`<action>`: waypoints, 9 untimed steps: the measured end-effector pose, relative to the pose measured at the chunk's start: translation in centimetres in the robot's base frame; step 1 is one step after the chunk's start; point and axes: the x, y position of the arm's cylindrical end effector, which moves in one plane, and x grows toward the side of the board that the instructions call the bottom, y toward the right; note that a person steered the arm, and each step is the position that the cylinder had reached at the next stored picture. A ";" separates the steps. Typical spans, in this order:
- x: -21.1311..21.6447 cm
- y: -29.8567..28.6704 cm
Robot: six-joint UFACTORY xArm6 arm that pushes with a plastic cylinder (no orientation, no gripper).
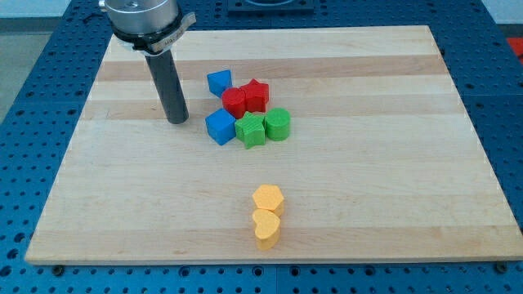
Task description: Slide the blue triangle a bit down
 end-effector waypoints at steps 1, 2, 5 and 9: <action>-0.1 -4.3; -1.3 -4.3; -5.9 -4.2; -12.0 -0.9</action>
